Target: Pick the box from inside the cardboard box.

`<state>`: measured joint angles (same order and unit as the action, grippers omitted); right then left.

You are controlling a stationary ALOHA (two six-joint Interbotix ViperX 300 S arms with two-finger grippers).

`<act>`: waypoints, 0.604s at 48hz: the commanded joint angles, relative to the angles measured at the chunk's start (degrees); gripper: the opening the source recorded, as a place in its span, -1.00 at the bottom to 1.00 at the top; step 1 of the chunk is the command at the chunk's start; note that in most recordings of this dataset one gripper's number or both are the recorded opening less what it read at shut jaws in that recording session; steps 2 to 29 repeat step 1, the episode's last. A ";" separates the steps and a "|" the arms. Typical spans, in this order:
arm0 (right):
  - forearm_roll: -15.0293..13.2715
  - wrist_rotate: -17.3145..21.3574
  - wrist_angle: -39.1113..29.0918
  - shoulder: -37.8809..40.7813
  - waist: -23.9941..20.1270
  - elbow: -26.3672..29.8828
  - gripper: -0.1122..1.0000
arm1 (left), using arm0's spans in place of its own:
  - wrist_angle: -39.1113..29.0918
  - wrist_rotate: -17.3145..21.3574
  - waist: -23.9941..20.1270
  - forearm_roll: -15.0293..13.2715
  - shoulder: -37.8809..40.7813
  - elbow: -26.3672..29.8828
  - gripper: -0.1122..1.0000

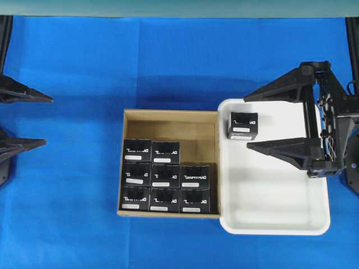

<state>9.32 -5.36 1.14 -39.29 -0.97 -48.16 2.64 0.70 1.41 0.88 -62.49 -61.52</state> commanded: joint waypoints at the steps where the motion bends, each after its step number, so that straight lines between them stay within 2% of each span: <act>1: -0.09 0.18 0.35 0.18 0.09 0.53 0.96 | 0.53 0.09 0.09 0.18 0.35 1.67 0.76; 29: -0.09 0.18 0.35 0.18 0.09 0.53 0.96 | 0.53 0.09 0.09 0.18 0.35 1.67 0.76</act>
